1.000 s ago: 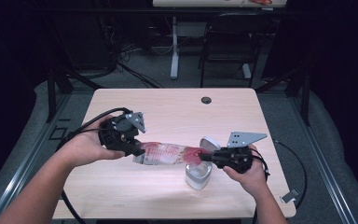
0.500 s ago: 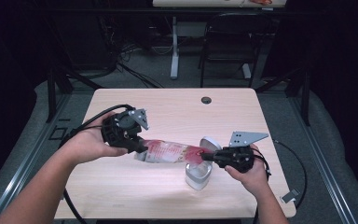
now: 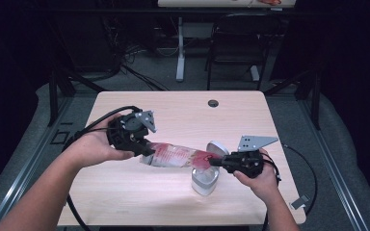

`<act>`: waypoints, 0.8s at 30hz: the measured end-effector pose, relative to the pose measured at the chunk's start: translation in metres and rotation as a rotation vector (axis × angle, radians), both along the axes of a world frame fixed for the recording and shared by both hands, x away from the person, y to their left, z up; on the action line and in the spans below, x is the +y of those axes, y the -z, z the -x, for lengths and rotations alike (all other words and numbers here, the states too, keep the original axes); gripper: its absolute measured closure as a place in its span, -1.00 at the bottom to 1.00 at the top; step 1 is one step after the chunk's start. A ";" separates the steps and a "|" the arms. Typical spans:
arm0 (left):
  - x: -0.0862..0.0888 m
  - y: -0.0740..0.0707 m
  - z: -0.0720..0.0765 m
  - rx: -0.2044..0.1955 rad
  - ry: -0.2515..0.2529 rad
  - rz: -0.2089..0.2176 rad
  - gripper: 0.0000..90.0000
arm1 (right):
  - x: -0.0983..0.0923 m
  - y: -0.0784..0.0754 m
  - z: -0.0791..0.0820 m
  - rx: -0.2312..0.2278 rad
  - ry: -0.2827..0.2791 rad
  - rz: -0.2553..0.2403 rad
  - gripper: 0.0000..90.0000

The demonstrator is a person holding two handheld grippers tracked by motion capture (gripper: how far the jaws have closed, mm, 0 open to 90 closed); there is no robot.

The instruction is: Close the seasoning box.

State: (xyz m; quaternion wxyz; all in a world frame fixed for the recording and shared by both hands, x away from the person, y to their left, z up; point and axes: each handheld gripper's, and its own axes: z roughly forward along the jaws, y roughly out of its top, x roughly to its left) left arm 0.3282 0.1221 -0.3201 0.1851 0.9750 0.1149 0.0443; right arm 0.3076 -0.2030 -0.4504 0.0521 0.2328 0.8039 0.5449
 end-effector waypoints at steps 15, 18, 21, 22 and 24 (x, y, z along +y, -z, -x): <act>0.000 0.000 0.000 -0.005 0.004 -0.005 0.71 | 0.001 0.000 0.000 -0.001 0.000 0.004 0.98; 0.000 0.000 0.000 -0.007 0.005 -0.008 0.72 | 0.001 0.000 0.000 -0.001 0.001 0.005 0.98; -0.001 0.000 0.000 -0.008 0.003 -0.006 0.72 | 0.001 0.001 0.000 -0.001 0.002 0.005 0.97; -0.001 0.000 0.000 -0.008 0.003 -0.007 0.72 | 0.001 0.001 0.000 0.000 0.002 0.005 0.97; -0.001 -0.001 0.000 -0.007 0.004 -0.009 0.72 | 0.001 0.001 0.000 0.001 0.001 0.001 0.98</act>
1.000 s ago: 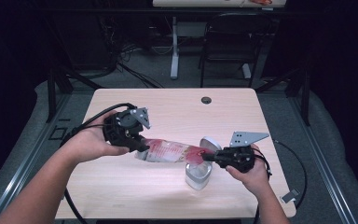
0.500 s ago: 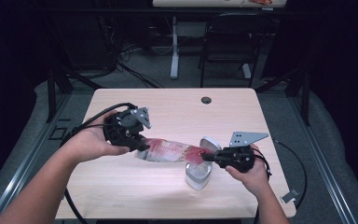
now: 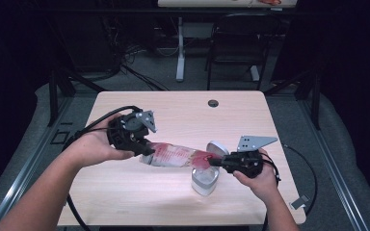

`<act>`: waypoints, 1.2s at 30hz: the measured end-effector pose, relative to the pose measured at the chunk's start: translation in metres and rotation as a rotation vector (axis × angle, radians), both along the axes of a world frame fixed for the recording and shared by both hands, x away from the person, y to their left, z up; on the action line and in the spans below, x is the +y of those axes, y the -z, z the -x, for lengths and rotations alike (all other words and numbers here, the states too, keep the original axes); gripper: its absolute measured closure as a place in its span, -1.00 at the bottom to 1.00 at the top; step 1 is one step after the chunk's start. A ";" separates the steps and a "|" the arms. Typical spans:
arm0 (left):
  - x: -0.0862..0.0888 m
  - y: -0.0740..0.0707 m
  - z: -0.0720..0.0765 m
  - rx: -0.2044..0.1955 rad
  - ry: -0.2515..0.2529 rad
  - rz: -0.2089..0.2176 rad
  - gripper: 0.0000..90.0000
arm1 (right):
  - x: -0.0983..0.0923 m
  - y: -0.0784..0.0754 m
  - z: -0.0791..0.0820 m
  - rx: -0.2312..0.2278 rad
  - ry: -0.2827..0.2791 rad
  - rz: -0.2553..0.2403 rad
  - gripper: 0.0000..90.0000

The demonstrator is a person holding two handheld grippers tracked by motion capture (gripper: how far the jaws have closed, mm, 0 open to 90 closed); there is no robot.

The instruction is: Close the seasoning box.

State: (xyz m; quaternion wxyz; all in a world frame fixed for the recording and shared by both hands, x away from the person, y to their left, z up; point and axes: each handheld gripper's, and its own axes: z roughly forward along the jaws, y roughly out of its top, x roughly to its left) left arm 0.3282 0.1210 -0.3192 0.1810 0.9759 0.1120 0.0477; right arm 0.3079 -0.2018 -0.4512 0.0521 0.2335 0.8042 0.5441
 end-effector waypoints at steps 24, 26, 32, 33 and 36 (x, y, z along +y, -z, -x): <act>-0.001 -0.001 0.000 -0.003 0.002 0.004 0.72 | 0.000 0.000 0.000 -0.002 0.006 0.006 0.97; -0.001 -0.001 0.000 -0.003 0.002 0.003 0.72 | 0.000 0.000 0.000 -0.002 0.006 0.006 0.97; -0.002 -0.002 0.000 -0.006 0.006 0.002 0.72 | 0.000 0.000 0.000 -0.006 0.011 0.015 0.96; -0.002 -0.002 0.000 -0.007 0.006 0.001 0.72 | 0.000 0.000 0.000 -0.007 0.011 0.017 0.96; -0.002 -0.003 0.000 -0.008 0.007 0.003 0.72 | 0.001 0.000 0.000 -0.008 0.012 0.018 0.96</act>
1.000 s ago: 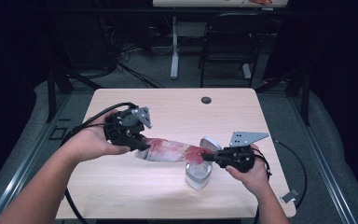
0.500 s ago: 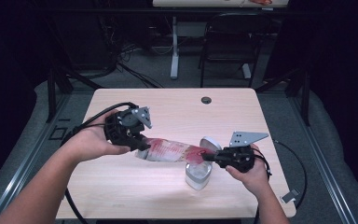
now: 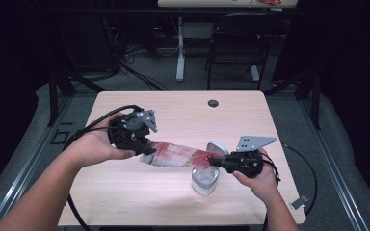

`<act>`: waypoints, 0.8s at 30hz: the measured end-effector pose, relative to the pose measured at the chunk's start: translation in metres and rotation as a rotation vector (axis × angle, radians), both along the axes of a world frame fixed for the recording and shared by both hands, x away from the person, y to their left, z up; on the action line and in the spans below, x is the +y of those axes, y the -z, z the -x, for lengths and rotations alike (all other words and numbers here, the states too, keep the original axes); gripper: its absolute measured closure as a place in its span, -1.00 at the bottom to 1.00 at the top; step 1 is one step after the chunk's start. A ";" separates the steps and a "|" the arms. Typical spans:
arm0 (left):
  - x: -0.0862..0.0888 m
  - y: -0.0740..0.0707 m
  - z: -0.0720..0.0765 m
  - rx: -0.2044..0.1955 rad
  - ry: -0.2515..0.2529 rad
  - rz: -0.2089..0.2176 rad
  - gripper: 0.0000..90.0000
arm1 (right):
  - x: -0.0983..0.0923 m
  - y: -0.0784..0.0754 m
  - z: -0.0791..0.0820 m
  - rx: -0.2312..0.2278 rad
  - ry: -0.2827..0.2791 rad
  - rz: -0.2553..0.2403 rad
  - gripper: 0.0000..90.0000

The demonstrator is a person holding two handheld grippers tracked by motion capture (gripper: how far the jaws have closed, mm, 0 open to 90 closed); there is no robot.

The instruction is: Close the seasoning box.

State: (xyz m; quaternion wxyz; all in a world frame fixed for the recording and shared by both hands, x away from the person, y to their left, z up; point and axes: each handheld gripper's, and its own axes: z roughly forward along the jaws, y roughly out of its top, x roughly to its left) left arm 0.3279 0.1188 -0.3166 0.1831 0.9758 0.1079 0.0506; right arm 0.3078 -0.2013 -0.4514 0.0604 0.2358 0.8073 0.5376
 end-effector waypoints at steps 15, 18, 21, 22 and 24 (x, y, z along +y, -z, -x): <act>-0.002 -0.002 0.000 -0.002 0.005 0.004 0.73 | 0.001 0.001 0.000 -0.006 0.007 0.018 0.95; -0.002 -0.002 0.000 -0.003 0.003 0.006 0.73 | 0.001 0.001 0.000 -0.005 0.006 0.018 0.95; -0.002 -0.002 0.000 -0.003 0.003 0.006 0.73 | 0.001 0.001 0.000 -0.005 0.006 0.018 0.95; -0.002 -0.002 0.000 -0.003 0.002 0.007 0.73 | 0.001 0.001 0.000 -0.005 0.005 0.018 0.95; -0.002 -0.002 0.000 -0.002 0.003 0.007 0.73 | 0.001 0.001 0.000 -0.004 0.004 0.018 0.95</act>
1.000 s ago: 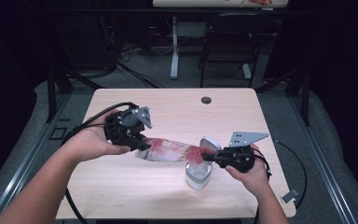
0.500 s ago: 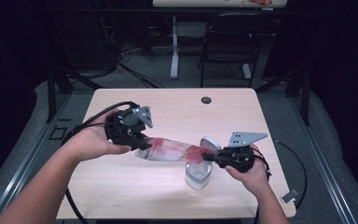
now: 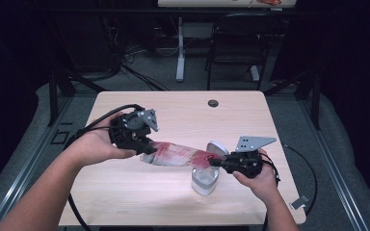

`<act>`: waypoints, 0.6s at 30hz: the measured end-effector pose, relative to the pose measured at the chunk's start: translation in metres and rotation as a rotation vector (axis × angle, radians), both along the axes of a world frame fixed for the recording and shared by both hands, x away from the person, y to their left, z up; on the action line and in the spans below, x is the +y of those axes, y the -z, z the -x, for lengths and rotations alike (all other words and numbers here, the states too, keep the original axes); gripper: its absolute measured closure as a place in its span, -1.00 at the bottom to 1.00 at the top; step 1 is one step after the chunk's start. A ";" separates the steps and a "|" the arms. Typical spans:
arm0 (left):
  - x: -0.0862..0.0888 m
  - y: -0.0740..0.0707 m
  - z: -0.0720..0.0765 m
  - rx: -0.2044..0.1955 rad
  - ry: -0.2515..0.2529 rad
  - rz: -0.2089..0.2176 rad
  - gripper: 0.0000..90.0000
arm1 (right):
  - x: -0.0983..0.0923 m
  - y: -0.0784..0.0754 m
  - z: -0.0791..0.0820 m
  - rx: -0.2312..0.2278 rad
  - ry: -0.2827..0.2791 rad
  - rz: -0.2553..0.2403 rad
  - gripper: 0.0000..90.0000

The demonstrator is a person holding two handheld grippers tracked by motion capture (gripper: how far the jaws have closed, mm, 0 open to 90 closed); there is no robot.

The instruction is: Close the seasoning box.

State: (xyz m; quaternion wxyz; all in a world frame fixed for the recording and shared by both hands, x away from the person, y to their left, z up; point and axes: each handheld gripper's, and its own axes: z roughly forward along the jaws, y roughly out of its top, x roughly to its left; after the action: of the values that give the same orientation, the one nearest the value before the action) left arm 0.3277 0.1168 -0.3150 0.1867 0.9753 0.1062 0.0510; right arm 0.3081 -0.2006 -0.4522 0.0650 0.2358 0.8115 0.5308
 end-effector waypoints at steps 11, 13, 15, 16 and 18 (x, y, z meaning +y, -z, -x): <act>0.001 0.000 0.000 -0.001 0.008 -0.005 0.73 | 0.000 0.000 0.000 -0.002 0.000 -0.003 0.96; 0.000 0.000 0.000 0.000 0.008 -0.006 0.73 | 0.000 0.000 0.000 -0.001 -0.002 -0.004 0.96; 0.000 0.000 0.000 0.001 0.001 -0.001 0.73 | 0.000 0.000 0.000 -0.001 -0.004 -0.002 0.96; 0.000 0.000 0.000 0.001 0.001 0.000 0.73 | 0.000 0.000 0.000 -0.001 -0.004 -0.002 0.96; 0.000 0.000 0.000 0.001 0.001 0.001 0.73 | 0.000 0.000 0.000 -0.001 -0.002 -0.004 0.96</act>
State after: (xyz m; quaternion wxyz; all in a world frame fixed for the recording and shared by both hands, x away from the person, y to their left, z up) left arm 0.3278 0.1166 -0.3150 0.1871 0.9753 0.1056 0.0503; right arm 0.3080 -0.2006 -0.4524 0.0645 0.2349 0.8107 0.5324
